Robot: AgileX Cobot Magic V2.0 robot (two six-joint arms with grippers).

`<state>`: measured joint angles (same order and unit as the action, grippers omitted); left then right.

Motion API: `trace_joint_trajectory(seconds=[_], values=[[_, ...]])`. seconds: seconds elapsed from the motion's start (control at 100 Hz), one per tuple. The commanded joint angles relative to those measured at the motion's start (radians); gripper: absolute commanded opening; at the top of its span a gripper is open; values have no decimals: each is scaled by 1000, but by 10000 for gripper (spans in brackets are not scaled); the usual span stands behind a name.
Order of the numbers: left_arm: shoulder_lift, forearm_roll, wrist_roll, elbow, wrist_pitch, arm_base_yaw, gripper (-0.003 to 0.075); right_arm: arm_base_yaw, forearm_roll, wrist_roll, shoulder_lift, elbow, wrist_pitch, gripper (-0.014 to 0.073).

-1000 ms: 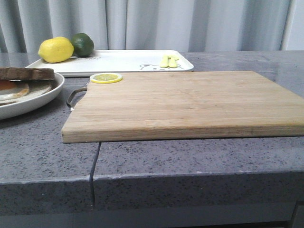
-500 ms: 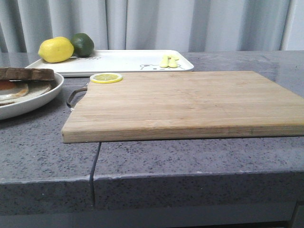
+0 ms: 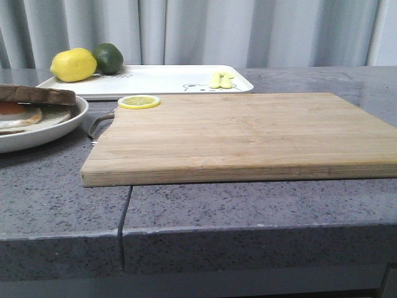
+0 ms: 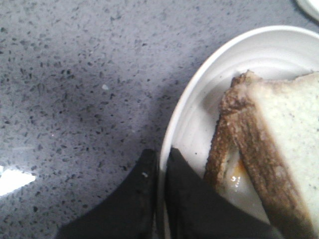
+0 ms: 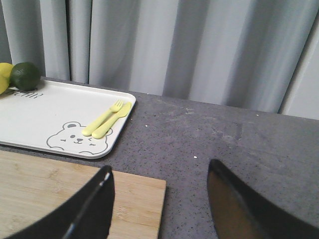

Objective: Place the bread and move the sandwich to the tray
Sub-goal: 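Lift the plate with the left gripper and carry it over the tray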

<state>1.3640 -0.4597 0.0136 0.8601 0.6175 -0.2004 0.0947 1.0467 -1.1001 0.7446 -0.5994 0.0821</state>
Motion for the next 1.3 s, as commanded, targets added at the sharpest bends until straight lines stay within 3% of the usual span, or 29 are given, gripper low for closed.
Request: trace_joint_trajectory(seconds=[0.0,0.26,0.56,0.93,1.29], values=[[-60,-52,2,25,-33,-2,-19,-7,12,-8,-6,-27,-44,424],[-136,-148,11,25,-29,-2,-19,-7,12,-8,-6,-27,-44,424],[-154,-485,215,40,-18,-2,-19,-7,13,-7,-6,-27,-44,424],[-25,-492,216,278,80,4,-20,-7,34,-7,-6,-27,-44,424],[216,-501,211,543,95,112,-20,-7,34,-7,-6,-27,-44,424]])
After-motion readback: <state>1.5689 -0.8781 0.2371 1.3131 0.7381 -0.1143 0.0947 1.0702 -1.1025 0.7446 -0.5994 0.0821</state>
